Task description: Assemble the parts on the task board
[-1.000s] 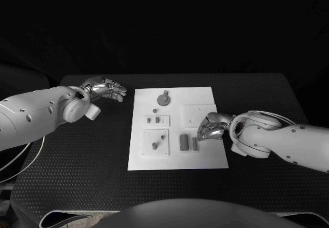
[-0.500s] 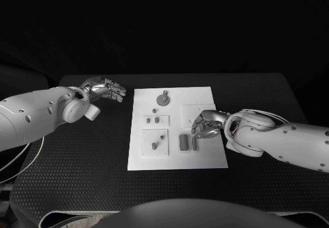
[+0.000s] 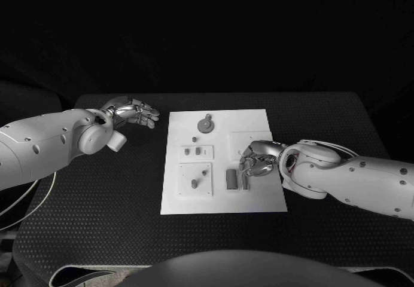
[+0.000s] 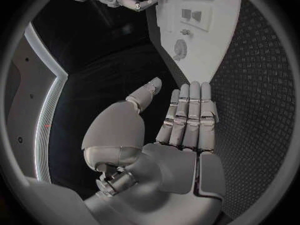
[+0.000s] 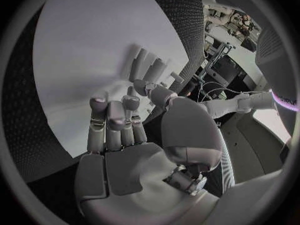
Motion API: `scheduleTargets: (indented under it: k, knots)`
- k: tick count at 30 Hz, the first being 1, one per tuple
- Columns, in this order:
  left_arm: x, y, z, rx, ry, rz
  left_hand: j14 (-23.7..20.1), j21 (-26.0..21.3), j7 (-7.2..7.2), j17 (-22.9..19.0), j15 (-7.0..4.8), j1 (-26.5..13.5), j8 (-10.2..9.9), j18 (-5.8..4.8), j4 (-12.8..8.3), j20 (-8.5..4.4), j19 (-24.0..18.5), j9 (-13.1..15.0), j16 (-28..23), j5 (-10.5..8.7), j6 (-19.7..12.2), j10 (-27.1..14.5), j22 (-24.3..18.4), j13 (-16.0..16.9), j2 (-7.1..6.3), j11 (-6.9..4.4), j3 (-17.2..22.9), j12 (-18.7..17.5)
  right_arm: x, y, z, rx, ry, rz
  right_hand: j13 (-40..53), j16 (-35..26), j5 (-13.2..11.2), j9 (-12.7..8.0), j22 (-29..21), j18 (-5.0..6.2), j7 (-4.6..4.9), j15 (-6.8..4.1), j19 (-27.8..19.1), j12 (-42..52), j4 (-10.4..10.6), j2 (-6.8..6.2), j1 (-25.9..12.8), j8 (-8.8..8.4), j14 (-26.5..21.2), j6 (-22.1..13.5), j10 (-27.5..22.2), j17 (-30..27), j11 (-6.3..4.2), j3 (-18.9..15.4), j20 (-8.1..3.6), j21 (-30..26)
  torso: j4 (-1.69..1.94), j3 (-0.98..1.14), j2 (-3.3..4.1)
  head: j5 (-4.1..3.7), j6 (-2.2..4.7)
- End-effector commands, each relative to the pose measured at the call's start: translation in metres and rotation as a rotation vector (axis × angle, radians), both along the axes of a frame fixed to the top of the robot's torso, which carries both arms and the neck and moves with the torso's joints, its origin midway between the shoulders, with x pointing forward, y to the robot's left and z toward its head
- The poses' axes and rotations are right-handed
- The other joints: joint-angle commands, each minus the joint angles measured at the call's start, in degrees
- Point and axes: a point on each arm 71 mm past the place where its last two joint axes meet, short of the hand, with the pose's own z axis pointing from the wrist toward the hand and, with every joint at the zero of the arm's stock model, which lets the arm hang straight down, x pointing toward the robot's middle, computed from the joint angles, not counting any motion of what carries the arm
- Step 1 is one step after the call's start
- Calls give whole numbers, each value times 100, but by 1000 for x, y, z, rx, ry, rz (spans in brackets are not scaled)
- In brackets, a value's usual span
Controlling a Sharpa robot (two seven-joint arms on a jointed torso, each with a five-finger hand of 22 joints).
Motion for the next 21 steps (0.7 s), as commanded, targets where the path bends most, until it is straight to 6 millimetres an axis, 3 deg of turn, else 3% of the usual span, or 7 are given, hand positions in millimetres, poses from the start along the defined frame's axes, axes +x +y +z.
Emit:
scheduleTargets:
  k: [1,21]
  knots:
    - [0,-3,1,-9,0,-17,22,13,-1,10,10,17,30,35,-9,-1,-25,-8,-23,38,-57,0,6,-9,24,31,32,28,-1,2,-3,-22,-21,27,-10,-25,-29,3,47,155,99,9,-24,22,-20,22,71,28,13,-54,3,5,-25,-11,18,-33,-4,-2,-2,5,1]
    - [0,-2,0,-8,2,-16,22,13,0,15,11,10,32,35,-4,0,-26,-9,-28,38,-58,-1,6,-11,31,32,32,28,2,-2,-11,-39,-3,20,-19,-24,-31,2,56,155,82,-5,-29,22,-43,72,102,60,17,-5,15,7,-41,-40,29,-30,2,6,6,7,1]
